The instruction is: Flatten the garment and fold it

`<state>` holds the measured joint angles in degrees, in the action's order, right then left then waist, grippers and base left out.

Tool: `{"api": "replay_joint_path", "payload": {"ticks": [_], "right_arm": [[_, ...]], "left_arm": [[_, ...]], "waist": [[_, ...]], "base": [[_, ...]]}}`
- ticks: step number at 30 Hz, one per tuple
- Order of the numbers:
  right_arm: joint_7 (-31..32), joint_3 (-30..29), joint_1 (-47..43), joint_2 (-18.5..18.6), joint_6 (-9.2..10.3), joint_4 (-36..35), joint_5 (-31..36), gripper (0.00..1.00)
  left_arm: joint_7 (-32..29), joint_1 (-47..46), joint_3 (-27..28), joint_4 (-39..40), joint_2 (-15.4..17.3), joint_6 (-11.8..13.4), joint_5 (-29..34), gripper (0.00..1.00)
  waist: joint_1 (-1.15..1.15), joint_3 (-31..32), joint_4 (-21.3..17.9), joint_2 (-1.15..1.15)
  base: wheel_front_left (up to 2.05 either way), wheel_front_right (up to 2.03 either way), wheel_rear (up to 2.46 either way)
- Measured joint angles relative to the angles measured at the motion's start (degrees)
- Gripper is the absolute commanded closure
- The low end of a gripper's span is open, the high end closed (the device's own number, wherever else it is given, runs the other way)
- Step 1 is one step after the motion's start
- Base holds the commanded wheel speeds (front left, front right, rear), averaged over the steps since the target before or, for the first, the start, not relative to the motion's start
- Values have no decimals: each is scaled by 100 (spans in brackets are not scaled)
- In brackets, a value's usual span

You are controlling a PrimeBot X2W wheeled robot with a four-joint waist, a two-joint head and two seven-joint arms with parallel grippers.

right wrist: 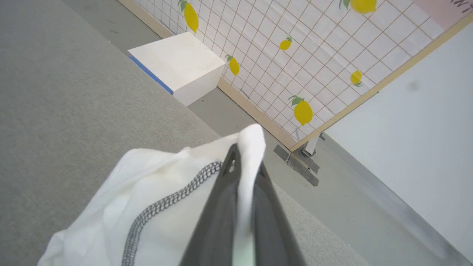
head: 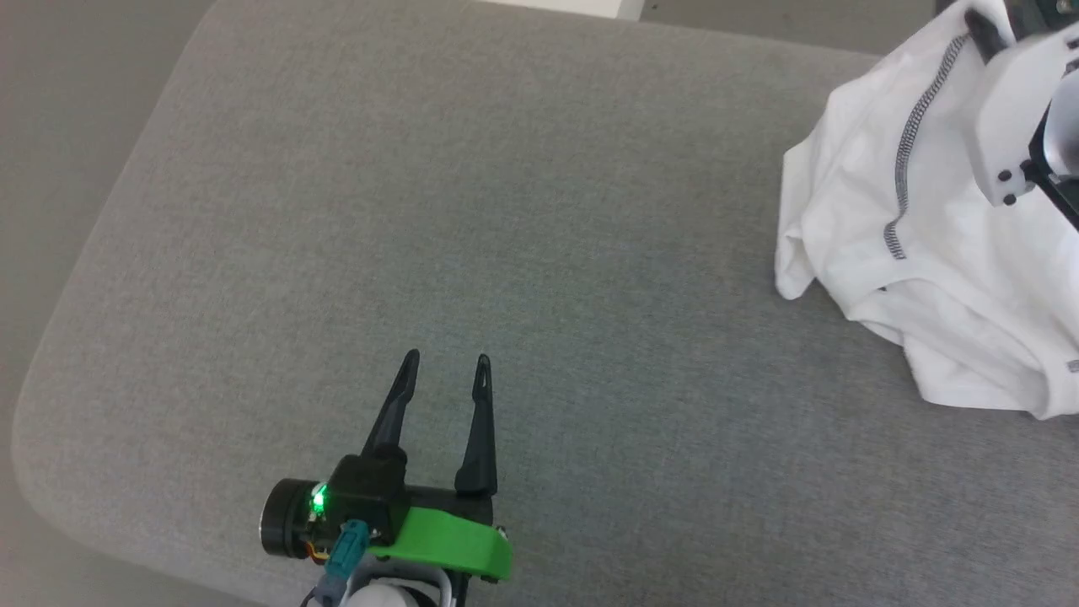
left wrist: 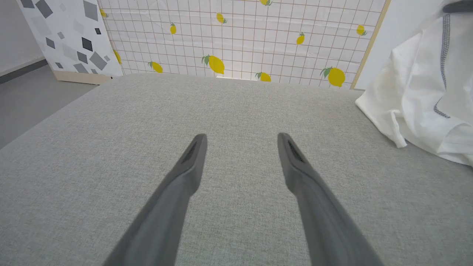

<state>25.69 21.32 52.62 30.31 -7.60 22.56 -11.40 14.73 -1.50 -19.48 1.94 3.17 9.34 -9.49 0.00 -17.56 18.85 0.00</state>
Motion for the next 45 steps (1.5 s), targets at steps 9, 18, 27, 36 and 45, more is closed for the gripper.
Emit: {"api": "replay_joint_path", "payload": {"ticks": [9, 18, 27, 36, 45], "right_arm": [[-764, -22, 0, -101, 0, 846, 59, 0], [-1659, -684, -553, -232, 0, 180, -445, 0], [-1968, -2588, -3247, -1072, 0, -2008, -16, 0], [-2273, -3455, -5755, -2596, 2, -3435, 609, 0], [-2850, -3790, -6314, -2738, 2, -3232, 166, 0]], "left_arm": [[0, -214, -221, -77, 0, 164, -69, 0], [0, -142, 49, -94, 4, 123, 55, 0], [0, 362, 344, 166, 188, -45, 146, 0], [0, 691, 404, 417, 236, -160, 254, 0], [0, 855, 390, 356, 261, -255, 369, 0]], "waist": [[1, -305, 206, 0], [0, 34, 20, 0], [0, 475, -588, 0], [0, 737, -1240, 0], [-1, 938, -1710, 0]], "base": [[0, 0, 0], [0, 0, 0], [0, 0, 0], [0, 0, 0], [0, 0, 0]]}}
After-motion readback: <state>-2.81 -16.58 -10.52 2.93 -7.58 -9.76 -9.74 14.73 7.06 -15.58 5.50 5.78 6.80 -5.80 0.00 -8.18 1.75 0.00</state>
